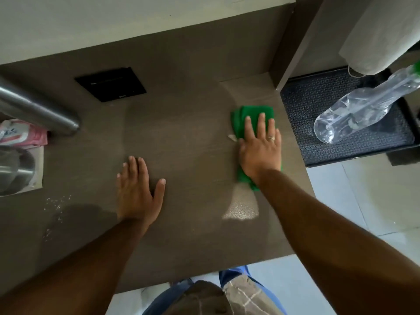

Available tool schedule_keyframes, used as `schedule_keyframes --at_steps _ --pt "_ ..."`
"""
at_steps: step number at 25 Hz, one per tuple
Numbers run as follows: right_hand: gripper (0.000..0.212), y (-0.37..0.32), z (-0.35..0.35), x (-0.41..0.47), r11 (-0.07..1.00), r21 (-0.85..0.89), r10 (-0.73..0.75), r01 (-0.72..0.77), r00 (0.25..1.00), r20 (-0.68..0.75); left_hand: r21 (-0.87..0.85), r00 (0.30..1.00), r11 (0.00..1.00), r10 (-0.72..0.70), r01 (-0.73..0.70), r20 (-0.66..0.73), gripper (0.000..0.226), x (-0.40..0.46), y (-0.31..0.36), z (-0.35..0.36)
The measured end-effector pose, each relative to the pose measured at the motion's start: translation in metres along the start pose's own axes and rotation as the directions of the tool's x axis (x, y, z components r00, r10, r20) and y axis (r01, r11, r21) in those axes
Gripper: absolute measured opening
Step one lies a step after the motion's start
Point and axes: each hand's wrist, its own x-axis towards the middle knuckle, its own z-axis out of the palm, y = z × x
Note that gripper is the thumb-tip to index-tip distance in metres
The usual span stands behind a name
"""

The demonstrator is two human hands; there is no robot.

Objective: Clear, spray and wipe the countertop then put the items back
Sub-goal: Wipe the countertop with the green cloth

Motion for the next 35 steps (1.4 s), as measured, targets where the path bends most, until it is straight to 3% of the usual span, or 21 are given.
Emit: schedule_keyframes --at_steps 1,3,5,7,8,9,13,16,19,20,22,24,25,28,29,30,31,32,33,35 --pt "0.064 -0.026 0.007 -0.004 0.998 0.012 -0.057 0.056 0.998 0.028 0.011 1.000 1.000 -0.005 0.005 0.006 0.081 0.000 0.000 -0.001" --pt "0.062 -0.070 0.026 -0.056 0.939 -0.017 -0.339 0.342 0.936 0.094 0.011 1.000 1.000 -0.002 0.002 0.002 0.081 0.001 0.002 -0.003" --pt "0.061 -0.072 0.044 -0.139 0.780 0.005 -0.617 0.625 0.769 0.167 -0.009 1.000 1.000 -0.002 0.002 -0.003 0.081 0.000 0.003 -0.003" --pt "0.063 -0.017 0.043 -0.182 0.692 0.019 -0.707 0.722 0.672 0.222 -0.019 1.000 1.000 0.004 -0.004 -0.004 0.080 -0.002 0.003 -0.002" --pt "0.066 0.018 0.038 -0.183 0.685 0.005 -0.709 0.728 0.665 0.235 -0.021 1.000 1.000 0.007 -0.007 -0.008 0.080 -0.002 0.002 -0.002" --pt "0.068 0.052 0.030 -0.176 0.718 -0.025 -0.676 0.695 0.705 0.214 -0.024 1.000 1.000 0.008 -0.008 -0.009 0.080 -0.001 0.002 -0.001" --pt "0.063 0.102 0.001 -0.090 0.936 -0.057 -0.341 0.347 0.935 0.098 -0.032 1.000 0.999 0.007 -0.008 -0.025 0.080 -0.001 0.001 0.001" --pt "0.064 0.069 -0.010 0.004 0.991 -0.075 -0.113 0.113 0.994 0.014 -0.039 1.000 0.999 0.006 -0.007 -0.026 0.080 0.000 0.000 0.002" --pt "0.067 0.011 -0.016 0.080 0.998 -0.060 0.030 -0.031 1.000 -0.004 -0.007 1.000 1.000 0.001 -0.001 -0.027 0.079 0.001 -0.001 0.003" --pt "0.067 -0.015 -0.015 0.090 0.997 -0.071 0.017 -0.016 1.000 0.005 0.004 1.000 1.000 -0.005 0.005 -0.025 0.079 0.001 -0.001 0.003" --pt "0.067 -0.073 -0.005 0.081 0.986 -0.080 -0.145 0.149 0.988 0.049 0.001 1.000 1.000 -0.009 0.009 -0.026 0.079 0.000 0.000 0.001" --pt "0.065 -0.111 0.009 0.037 0.916 -0.083 -0.384 0.393 0.917 0.109 -0.014 1.000 1.000 -0.013 0.013 -0.027 0.079 0.000 0.001 0.000" --pt "0.065 -0.114 0.013 0.009 0.846 -0.097 -0.507 0.524 0.847 0.160 -0.020 1.000 1.000 -0.011 0.011 -0.023 0.080 0.000 0.002 -0.001" --pt "0.064 -0.058 0.008 -0.026 0.572 -0.080 -0.768 0.816 0.567 0.297 -0.034 1.000 0.999 -0.009 0.008 -0.027 0.080 -0.001 0.001 -0.001" --pt "0.063 -0.034 0.002 -0.016 0.532 -0.109 -0.792 0.840 0.539 0.287 -0.026 1.000 1.000 -0.007 0.006 -0.027 0.080 -0.001 0.001 -0.001" --pt "0.063 -0.015 -0.004 0.000 0.571 -0.167 -0.760 0.804 0.594 0.263 -0.019 1.000 1.000 -0.006 0.006 -0.026 0.080 -0.001 0.000 -0.001" --pt "0.063 -0.004 -0.009 0.020 0.683 -0.216 -0.665 0.697 0.717 0.210 -0.017 1.000 1.000 -0.007 0.006 -0.026 0.080 -0.001 -0.001 0.000" --pt "0.063 -0.001 -0.014 0.041 0.819 -0.227 -0.514 0.528 0.849 0.121 -0.017 1.000 1.000 -0.005 0.004 -0.027 0.080 -0.001 -0.001 0.002" --pt "0.063 -0.008 -0.016 0.059 0.913 -0.197 -0.356 0.356 0.934 0.039 -0.018 1.000 1.000 -0.005 0.005 -0.030 0.080 0.000 -0.002 0.003" --pt "0.065 -0.046 -0.012 0.067 0.974 -0.118 -0.193 0.194 0.981 0.021 -0.017 1.000 1.000 -0.004 0.004 -0.028 0.080 0.001 -0.004 0.005"
